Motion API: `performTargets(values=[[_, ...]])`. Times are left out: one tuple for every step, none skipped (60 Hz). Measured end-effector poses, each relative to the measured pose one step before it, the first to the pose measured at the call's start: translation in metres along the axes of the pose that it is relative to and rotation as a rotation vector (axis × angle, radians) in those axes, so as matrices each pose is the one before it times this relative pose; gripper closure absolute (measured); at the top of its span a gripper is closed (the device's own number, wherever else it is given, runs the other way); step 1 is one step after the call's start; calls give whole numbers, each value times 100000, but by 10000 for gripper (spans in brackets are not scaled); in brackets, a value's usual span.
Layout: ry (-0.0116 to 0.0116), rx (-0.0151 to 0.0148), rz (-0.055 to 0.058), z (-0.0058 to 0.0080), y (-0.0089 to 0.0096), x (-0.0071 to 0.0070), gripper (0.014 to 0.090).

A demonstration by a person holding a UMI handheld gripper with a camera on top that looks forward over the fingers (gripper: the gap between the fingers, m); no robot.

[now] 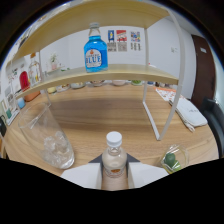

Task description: Make me a cup of Mojito.

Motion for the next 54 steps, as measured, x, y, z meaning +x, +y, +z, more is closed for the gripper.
performTargets(values=[[15, -131, -50, -107, 107, 39, 694], [107, 132, -34, -25, 18, -13, 692], [-32, 166, -47, 10, -16, -22, 692], [8, -281, -123, -54, 57, -29, 690], [-3, -68, -7, -4, 31, 4, 689], [18, -214, 98, -6, 56, 20, 687], [-37, -214, 136, -9, 57, 3, 686], [-48, -311, 167, 1, 80, 17, 685], [-113, -506, 180, 8, 124, -8, 681], [23, -485, 158, -8, 117, 46, 680], [120, -475, 207, -14, 111, 50, 675], [164, -434, 231, -46, 117, 90, 657], [365, -435, 170, -19, 106, 98, 632], [316, -349, 157, -54, 76, 89, 605], [275, -199, -12, -134, -21, 108, 575], [286, 85, 105, -139, -44, 85, 541], [337, 234, 92, -151, -81, 72, 512], [305, 282, 70, -204, -96, 59, 463], [367, 313, -63, -217, -99, 65, 403], [399, 250, -203, -235, -129, 43, 345], [144, 237, -306, -280, -146, -19, 286], [317, 348, -361, -310, -185, 14, 252], [404, 385, -327, -378, -203, 38, 227], [262, 738, -331, -364, -304, -20, 213], [420, 727, -165, -459, -350, -63, 201], [456, 1034, -191, -421, -372, -39, 194], [502, 1158, -266, -450, -425, -28, 191], [474, 1189, -274, -488, -455, -47, 195], [411, 1126, -272, -479, -443, -52, 193], [470, 1057, -172, -504, -437, -69, 192], [258, 688, -74, -514, -475, -106, 192], [218, 816, 121, -539, -354, -222, 194], [-41, 604, 211, -543, -286, -297, 193], [-171, 349, 363, -546, -306, -314, 193], [-260, 640, 440, -573, -320, -370, 196], [-241, 776, 460, -544, -338, -370, 192], [-340, 926, 364, -552, -319, -421, 191], [-268, 834, 185, -551, -256, -384, 193], [-146, 641, 136, -506, -186, -382, 193], [-60, 430, 152, -493, -125, -386, 194], [-195, 408, 240, -503, -46, -376, 194], [-181, 270, 305, -454, -50, -424, 194], [-257, 82, 368, -402, -26, -491, 195], [-282, 68, 360, -410, 68, -456, 196], [-263, -26, 361, -387, 92, -471, 195], [-216, -113, 383, -379, 145, -480, 195], [-206, -184, 341, -338, 162, -475, 194], [-170, -226, 308, -302, 206, -471, 197], [-108, -309, 225, -257, 234, -457, 196], [-3, -204, 143, -206, 260, -408, 196], [72, -424, 118, -192, 277, -431, 195], [16, -274, -4, -210, 353, -397, 197], [53, -582, -6, -154, 309, -424, 198], [96, -558, -60, -136, 297, -379, 194]])
